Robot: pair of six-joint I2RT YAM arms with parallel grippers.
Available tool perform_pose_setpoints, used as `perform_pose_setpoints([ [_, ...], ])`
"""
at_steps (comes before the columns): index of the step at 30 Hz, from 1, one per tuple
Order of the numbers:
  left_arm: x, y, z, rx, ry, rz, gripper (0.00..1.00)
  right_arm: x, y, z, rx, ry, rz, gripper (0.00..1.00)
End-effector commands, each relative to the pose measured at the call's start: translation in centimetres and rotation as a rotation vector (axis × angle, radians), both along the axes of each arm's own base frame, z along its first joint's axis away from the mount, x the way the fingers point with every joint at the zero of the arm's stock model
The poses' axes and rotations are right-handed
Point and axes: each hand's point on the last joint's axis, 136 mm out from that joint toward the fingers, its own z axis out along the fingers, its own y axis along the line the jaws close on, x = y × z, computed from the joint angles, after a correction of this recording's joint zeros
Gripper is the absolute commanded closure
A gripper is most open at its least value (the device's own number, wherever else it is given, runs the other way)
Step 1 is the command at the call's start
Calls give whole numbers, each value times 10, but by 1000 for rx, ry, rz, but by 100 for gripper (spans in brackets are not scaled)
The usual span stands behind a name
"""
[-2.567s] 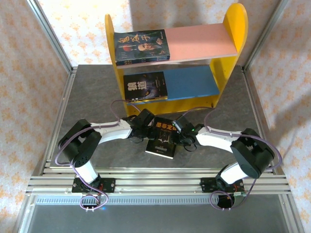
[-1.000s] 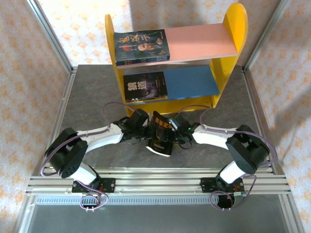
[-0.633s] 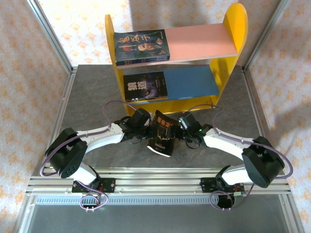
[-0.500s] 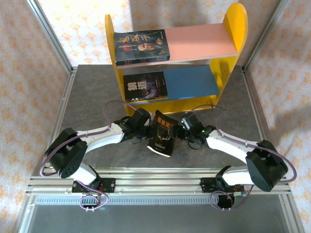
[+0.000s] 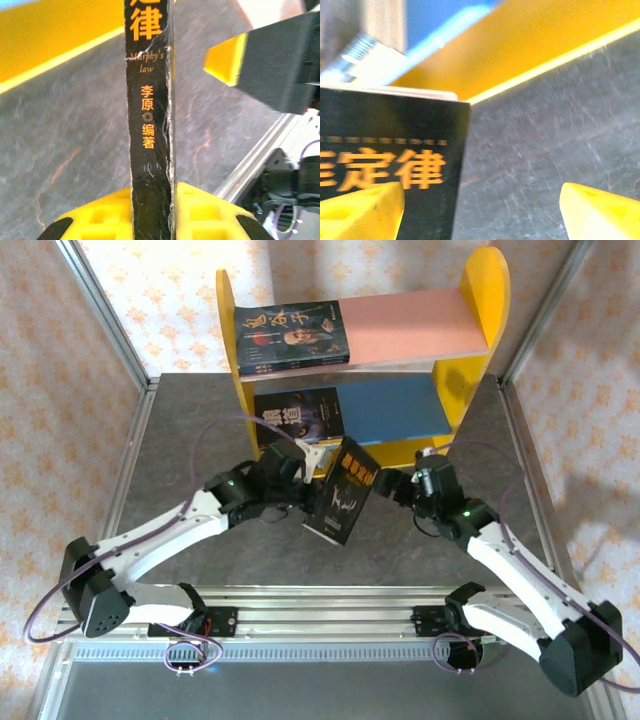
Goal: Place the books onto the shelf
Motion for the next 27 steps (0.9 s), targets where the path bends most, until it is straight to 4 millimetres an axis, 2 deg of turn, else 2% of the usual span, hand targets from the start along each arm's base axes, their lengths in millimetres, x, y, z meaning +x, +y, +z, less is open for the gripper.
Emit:
perform_pose_setpoints([
  [1, -3, 5, 88, -28, -214, -62, 100, 0, -10, 56, -12, -119, -1, 19],
  [9, 1, 27, 260, -198, -567, 35, 100, -5, -19, 169, 23, -379, 9, 17],
  [12, 7, 38, 314, -283, -679, 123, 100, -6, -19, 209, 36, -464, 14, 16],
  [14, 18, 52, 343, -321, -729, 238, 100, -8, -19, 237, 49, -526, 23, 16],
  [18, 36, 63, 385, -390, -809, 385, 100, -5, -14, 291, 70, -628, 45, 15],
  [21, 47, 64, 410, -436, -855, 444, 100, -1, -4, 328, 110, -688, 77, 14],
  [27, 61, 64, 450, -575, -975, 539, 100, 10, 17, 390, 251, -782, 124, 9],
])
